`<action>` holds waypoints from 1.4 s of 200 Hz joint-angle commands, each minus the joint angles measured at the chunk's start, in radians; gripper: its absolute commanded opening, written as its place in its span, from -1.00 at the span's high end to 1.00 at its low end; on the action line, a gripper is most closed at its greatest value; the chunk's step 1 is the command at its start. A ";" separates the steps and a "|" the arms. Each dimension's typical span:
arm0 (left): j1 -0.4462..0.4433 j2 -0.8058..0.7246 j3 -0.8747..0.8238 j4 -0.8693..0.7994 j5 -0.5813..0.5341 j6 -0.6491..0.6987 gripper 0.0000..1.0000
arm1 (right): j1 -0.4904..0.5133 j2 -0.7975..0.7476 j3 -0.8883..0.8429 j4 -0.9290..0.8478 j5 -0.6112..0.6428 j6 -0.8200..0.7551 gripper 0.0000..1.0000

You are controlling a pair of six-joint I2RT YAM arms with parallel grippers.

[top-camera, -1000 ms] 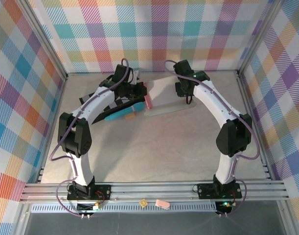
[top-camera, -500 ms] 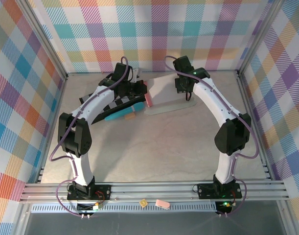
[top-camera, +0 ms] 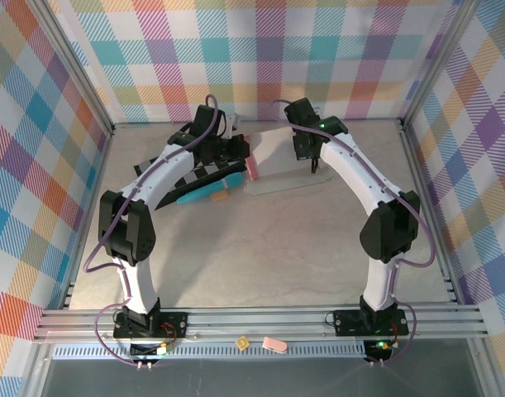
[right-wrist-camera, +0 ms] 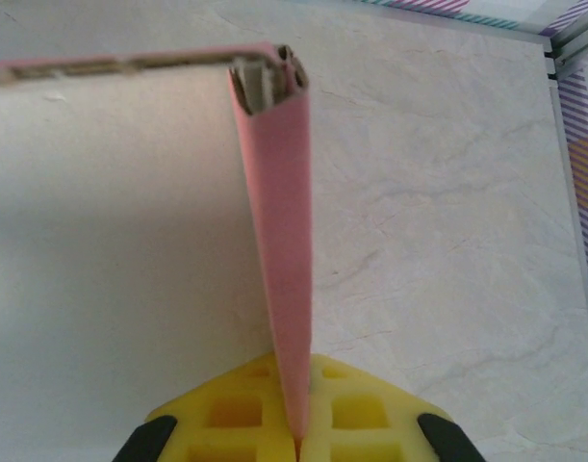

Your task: Fold the paper box

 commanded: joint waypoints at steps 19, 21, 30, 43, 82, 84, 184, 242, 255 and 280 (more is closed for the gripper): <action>-0.061 0.020 -0.005 -0.005 -0.112 -0.051 0.97 | 0.037 0.000 -0.017 -0.042 0.020 0.061 1.00; -0.063 0.021 -0.008 -0.005 -0.119 -0.053 0.96 | 0.038 -0.001 -0.019 -0.042 0.017 0.063 1.00; -0.077 0.026 -0.021 -0.003 -0.147 -0.054 0.94 | 0.041 -0.010 -0.043 -0.040 0.006 0.072 1.00; -0.101 0.032 -0.042 0.004 -0.194 -0.053 0.85 | 0.043 -0.029 -0.088 -0.025 -0.003 0.083 1.00; -0.133 0.040 -0.175 0.134 -0.231 -0.101 0.81 | 0.058 -0.090 -0.240 0.046 -0.016 0.087 1.00; -0.133 0.042 -0.183 0.143 -0.230 -0.106 0.81 | 0.057 -0.093 -0.247 0.049 -0.016 0.090 1.00; -0.201 0.112 -0.412 0.381 -0.256 -0.207 0.72 | 0.088 -0.165 -0.484 0.159 0.008 0.114 1.00; -0.206 0.127 -0.453 0.430 -0.223 -0.238 0.64 | 0.089 -0.151 -0.483 0.146 0.014 0.126 1.00; -0.211 0.119 -0.465 0.437 -0.224 -0.246 0.64 | 0.090 -0.148 -0.481 0.144 0.019 0.126 1.00; -0.228 0.108 -0.462 0.421 -0.227 -0.244 0.72 | 0.089 -0.153 -0.476 0.143 0.025 0.124 1.00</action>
